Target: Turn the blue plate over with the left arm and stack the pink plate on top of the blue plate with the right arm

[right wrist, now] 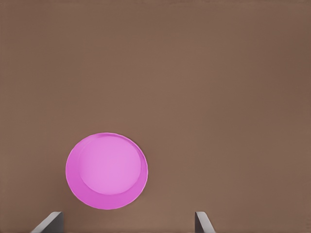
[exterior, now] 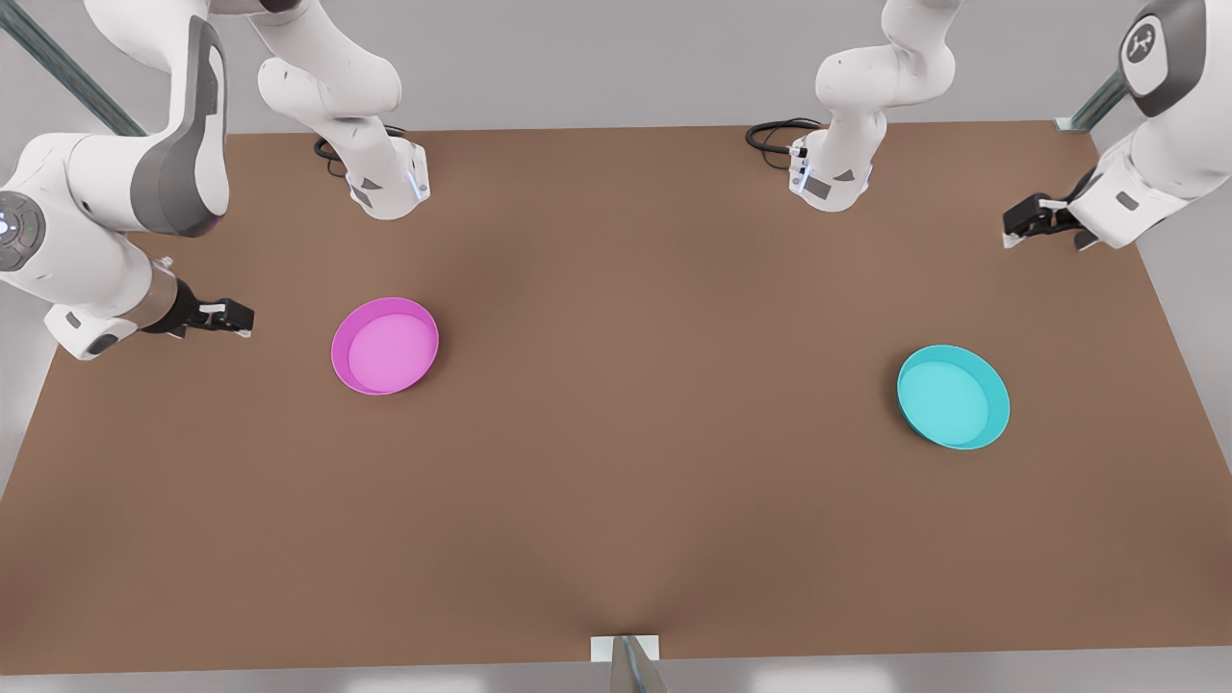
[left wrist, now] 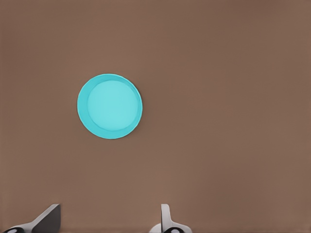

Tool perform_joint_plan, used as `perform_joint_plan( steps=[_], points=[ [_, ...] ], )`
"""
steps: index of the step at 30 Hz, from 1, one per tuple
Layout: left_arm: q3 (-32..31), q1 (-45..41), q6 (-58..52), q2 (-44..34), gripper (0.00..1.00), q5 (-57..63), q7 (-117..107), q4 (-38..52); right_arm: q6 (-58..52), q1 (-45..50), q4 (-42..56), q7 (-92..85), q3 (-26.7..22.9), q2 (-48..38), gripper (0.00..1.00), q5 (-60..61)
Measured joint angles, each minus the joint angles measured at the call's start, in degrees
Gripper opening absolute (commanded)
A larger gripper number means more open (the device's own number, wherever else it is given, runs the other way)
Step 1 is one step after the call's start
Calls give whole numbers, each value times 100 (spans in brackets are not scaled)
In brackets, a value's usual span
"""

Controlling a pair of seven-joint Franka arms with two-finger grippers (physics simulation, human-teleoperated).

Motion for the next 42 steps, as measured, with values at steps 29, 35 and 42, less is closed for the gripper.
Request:
perform_joint_plan(
  steps=[29,35,42],
  points=[
    [-47,2363,5292,3674,100,-1695,4148,-1705,294,106,775,-86,122,1291,100,-51],
    [-39,2394,5276,3794,100,-1831,4522,-1706,364,116,836,-82,150,1332,100,160],
    [-21,2394,5053,3895,100,-1887,4524,-1706,365,23,1218,-89,274,1435,100,213]
  ],
)
